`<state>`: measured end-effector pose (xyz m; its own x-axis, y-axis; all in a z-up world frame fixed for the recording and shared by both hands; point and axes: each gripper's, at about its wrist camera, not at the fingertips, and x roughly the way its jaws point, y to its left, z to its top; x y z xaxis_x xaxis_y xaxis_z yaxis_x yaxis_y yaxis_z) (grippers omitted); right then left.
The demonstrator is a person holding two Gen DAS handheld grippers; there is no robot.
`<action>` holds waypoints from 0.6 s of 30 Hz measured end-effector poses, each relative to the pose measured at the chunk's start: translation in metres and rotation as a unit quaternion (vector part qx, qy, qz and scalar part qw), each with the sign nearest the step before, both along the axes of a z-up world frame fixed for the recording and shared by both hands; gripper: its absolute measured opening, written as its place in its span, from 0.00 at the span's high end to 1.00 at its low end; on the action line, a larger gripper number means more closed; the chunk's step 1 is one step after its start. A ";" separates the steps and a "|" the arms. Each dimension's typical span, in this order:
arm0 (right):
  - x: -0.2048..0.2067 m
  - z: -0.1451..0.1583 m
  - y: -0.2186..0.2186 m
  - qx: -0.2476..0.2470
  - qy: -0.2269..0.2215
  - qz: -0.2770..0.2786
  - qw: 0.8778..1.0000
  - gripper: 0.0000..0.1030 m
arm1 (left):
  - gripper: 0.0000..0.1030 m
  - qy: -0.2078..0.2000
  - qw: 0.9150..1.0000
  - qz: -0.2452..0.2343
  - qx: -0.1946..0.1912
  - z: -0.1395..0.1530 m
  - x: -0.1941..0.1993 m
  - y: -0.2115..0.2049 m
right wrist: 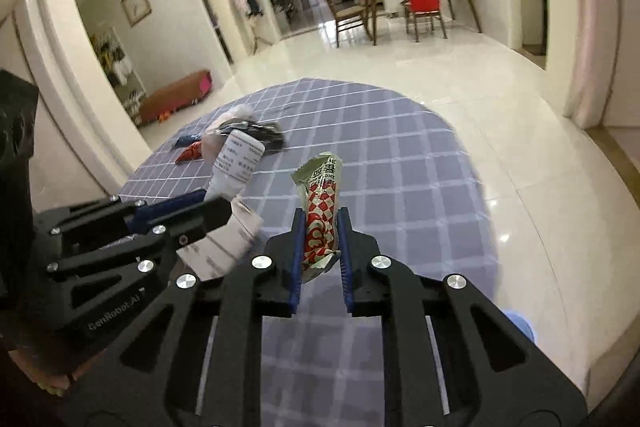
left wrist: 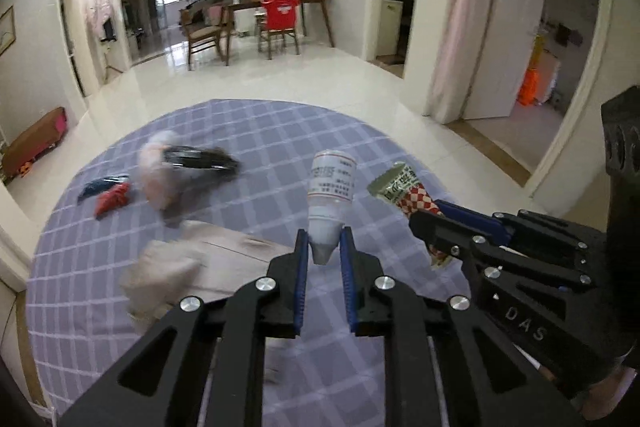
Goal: Collect trash
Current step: 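Grasp the white bottle with left gripper while right grasps the red-white snack packet, then carry bottle and snack packet over the blue bucket and open both grippers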
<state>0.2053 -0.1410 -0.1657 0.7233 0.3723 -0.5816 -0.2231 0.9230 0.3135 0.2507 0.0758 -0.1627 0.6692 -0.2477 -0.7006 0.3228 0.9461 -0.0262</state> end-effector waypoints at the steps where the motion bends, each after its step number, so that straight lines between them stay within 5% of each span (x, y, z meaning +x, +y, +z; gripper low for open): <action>1: -0.008 0.000 -0.011 0.006 -0.002 -0.008 1.000 0.85 | 0.85 0.000 1.000 -0.008 0.000 0.000 -0.006 -0.010; 9: -0.086 -0.014 -0.139 0.050 -0.004 -0.117 0.992 0.85 | 0.85 0.014 0.995 -0.096 0.008 -0.012 -0.045 -0.128; 18: -0.117 -0.052 -0.215 0.051 0.025 -0.196 0.979 0.84 | 0.85 0.062 0.987 -0.147 0.010 -0.056 -0.056 -0.227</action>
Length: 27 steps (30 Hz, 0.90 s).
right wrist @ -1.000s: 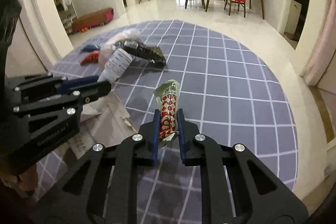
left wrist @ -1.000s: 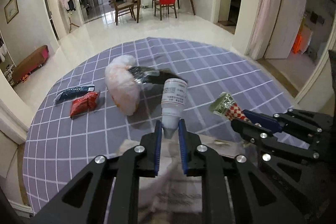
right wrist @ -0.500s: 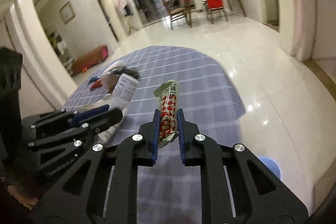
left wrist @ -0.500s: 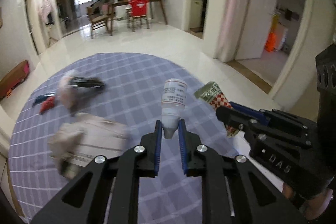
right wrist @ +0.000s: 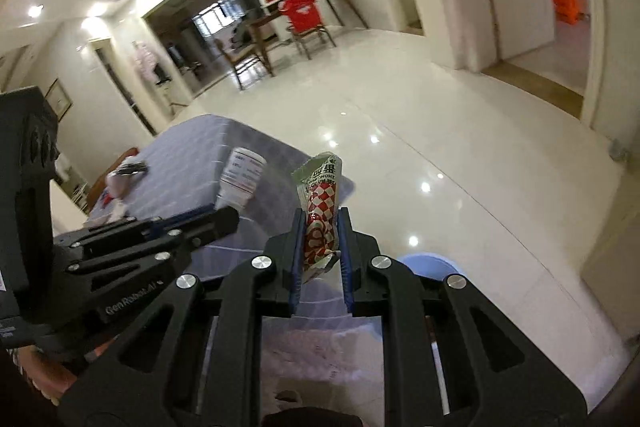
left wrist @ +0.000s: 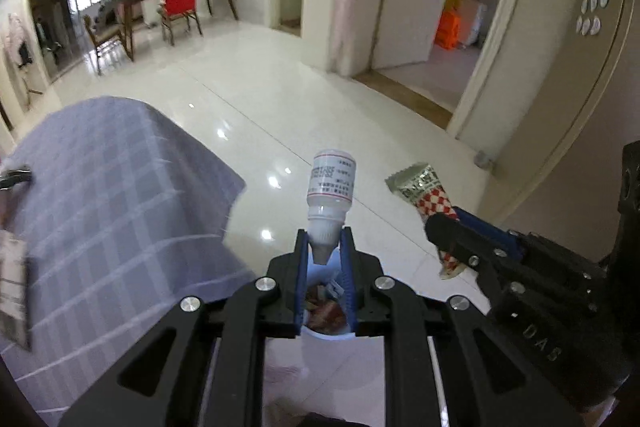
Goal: Collect trash
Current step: 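Carry bottle and snack packet over the blue bucket and open both grippers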
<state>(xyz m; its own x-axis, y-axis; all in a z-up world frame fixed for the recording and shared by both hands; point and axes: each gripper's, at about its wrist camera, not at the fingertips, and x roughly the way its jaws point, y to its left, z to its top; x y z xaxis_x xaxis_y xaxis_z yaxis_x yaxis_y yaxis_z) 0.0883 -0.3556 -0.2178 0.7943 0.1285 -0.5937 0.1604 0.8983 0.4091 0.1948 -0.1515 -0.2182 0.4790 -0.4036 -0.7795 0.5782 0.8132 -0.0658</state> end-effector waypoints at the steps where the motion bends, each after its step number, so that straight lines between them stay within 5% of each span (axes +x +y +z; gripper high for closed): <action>1: 0.000 -0.004 -0.004 0.001 0.003 -0.004 1.000 0.84 | 0.85 0.002 1.000 -0.005 0.008 -0.007 -0.001 -0.009; 7: 0.022 -0.042 -0.018 0.030 0.027 -0.016 0.999 0.78 | 0.85 0.032 0.999 0.004 0.022 -0.039 0.017 -0.024; 9: 0.030 -0.052 -0.019 0.030 0.035 -0.024 0.999 0.48 | 0.85 0.041 0.999 0.010 0.032 -0.048 0.025 -0.027; 10: 0.032 -0.060 -0.022 0.034 0.045 -0.031 0.998 0.45 | 0.85 0.041 0.998 0.014 0.038 -0.051 0.027 -0.027; 27: 0.004 -0.075 -0.050 0.048 0.051 -0.057 0.996 0.42 | 0.85 0.070 0.996 -0.004 0.056 -0.079 0.027 -0.047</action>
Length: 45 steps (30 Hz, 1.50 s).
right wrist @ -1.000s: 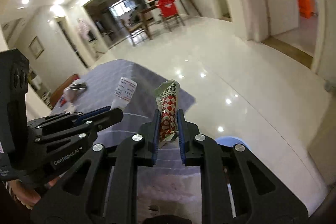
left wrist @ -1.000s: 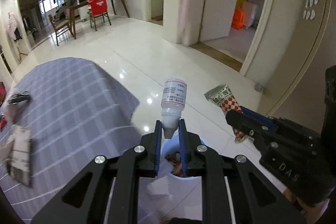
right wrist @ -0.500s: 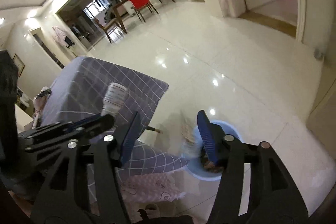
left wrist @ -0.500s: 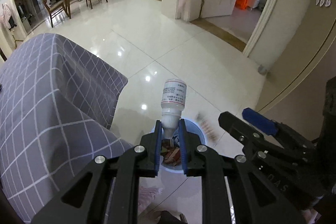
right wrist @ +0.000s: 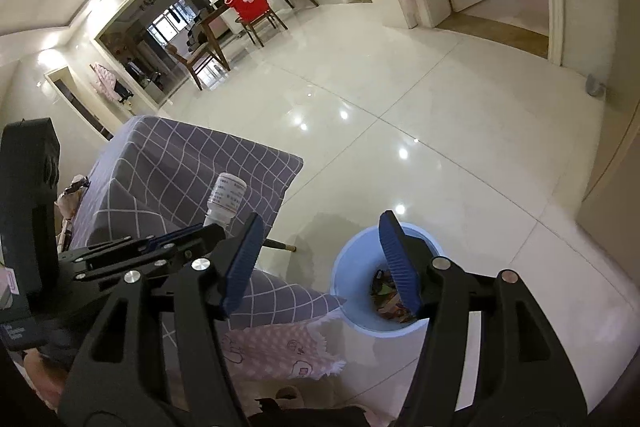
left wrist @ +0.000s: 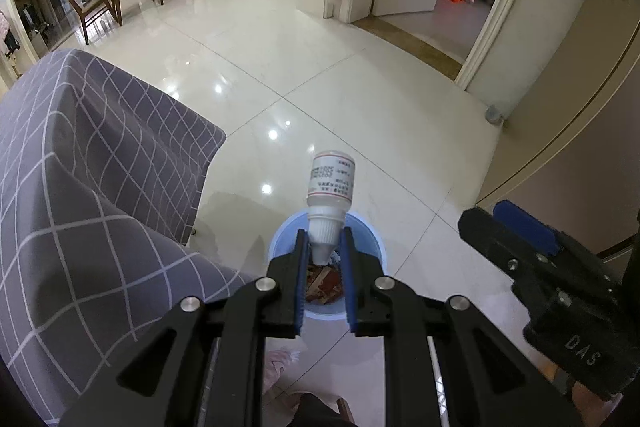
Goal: Collect trash
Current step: 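Carry bottle and snack packet over the blue bucket and open both grippers, then move both grippers back to the table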
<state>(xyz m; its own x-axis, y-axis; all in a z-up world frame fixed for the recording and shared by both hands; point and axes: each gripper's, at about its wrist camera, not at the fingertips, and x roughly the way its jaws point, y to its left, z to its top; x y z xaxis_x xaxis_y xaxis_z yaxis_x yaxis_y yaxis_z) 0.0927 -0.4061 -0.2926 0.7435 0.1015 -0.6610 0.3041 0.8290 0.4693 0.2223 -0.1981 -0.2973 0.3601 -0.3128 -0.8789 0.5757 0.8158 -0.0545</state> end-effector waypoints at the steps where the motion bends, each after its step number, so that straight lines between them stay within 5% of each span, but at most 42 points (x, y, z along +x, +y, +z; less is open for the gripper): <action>1: -0.001 0.001 -0.001 0.001 -0.002 -0.002 1.000 0.42 | 0.85 -0.001 1.000 -0.001 0.001 0.000 -0.001 -0.001; 12: -0.008 0.008 -0.007 0.001 -0.016 -0.031 0.999 0.40 | 0.84 -0.002 1.000 -0.013 0.005 0.003 -0.001 -0.017; 13: -0.009 0.010 -0.008 0.000 -0.018 -0.035 0.999 0.40 | 0.75 0.003 1.000 -0.012 0.008 0.003 0.000 -0.019; 14: -0.010 0.011 -0.008 -0.001 -0.019 -0.038 0.999 0.40 | 0.48 0.010 1.000 -0.010 0.014 0.002 0.001 -0.021; 16: -0.012 0.012 -0.008 -0.001 -0.021 -0.041 0.999 0.40 | 0.31 0.001 1.000 -0.002 0.024 0.003 0.002 -0.019; 31: -0.017 0.055 0.038 -0.017 -0.048 -0.004 0.999 0.39 | 0.31 -0.078 0.996 0.030 0.005 0.071 -0.025 0.036; 40: 0.010 0.105 0.127 -0.054 -0.079 0.077 0.992 0.38 | 0.29 -0.120 0.989 0.090 -0.020 0.124 -0.026 0.138; 45: 0.053 0.132 0.204 -0.098 -0.081 0.157 0.979 0.37 | 0.28 -0.137 0.979 0.150 -0.026 0.145 -0.009 0.219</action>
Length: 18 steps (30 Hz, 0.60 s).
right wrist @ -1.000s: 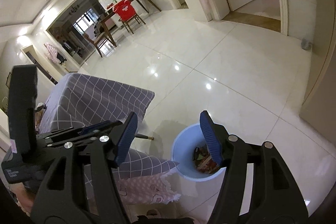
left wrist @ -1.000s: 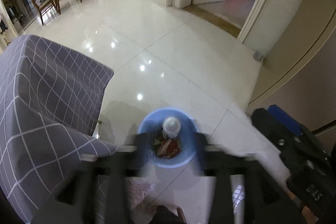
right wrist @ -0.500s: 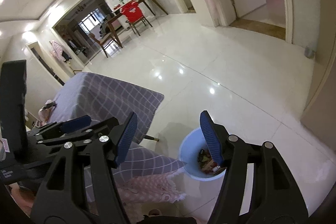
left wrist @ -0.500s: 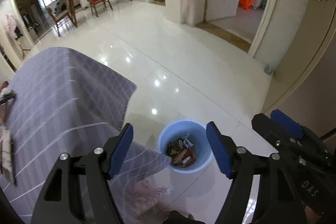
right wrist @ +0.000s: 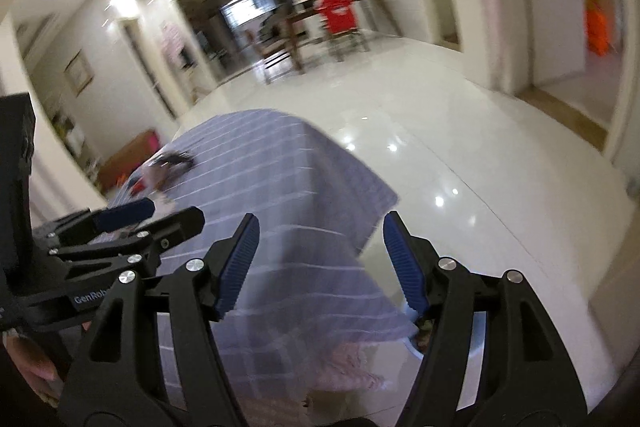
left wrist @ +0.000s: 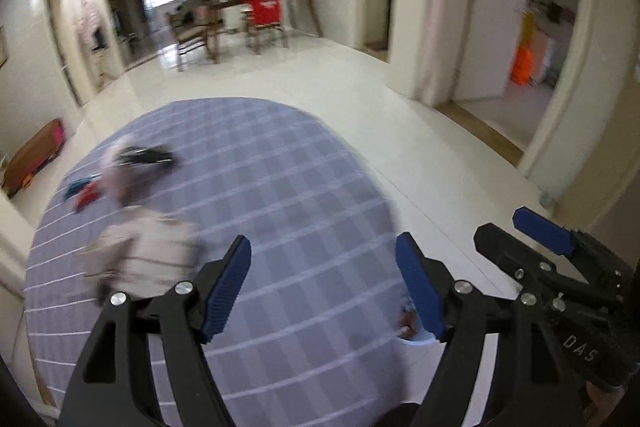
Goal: Collect trash
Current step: 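Move both grippers back to the table, then grasp the white plastic bag with left gripper while right grasps the black snack bag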
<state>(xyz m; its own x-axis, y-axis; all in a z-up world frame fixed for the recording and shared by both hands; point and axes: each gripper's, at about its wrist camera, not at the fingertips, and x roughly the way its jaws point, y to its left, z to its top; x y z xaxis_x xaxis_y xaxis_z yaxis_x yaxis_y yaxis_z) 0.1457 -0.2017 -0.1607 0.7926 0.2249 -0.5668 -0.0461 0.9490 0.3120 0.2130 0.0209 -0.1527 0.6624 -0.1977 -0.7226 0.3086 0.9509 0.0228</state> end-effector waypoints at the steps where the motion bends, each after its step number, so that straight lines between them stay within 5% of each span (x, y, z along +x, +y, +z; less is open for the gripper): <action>1: 0.007 0.003 0.013 -0.009 0.000 0.010 1.000 0.37 | 0.28 -0.002 1.000 0.009 0.000 0.002 0.004 0.014; 12: 0.119 0.001 0.155 -0.091 0.022 0.126 0.988 0.37 | 0.26 -0.001 0.988 0.155 0.013 0.000 0.069 0.189; 18: 0.175 -0.016 0.203 -0.145 0.037 0.167 0.974 0.37 | 0.26 0.020 0.985 0.171 -0.015 -0.013 0.108 0.229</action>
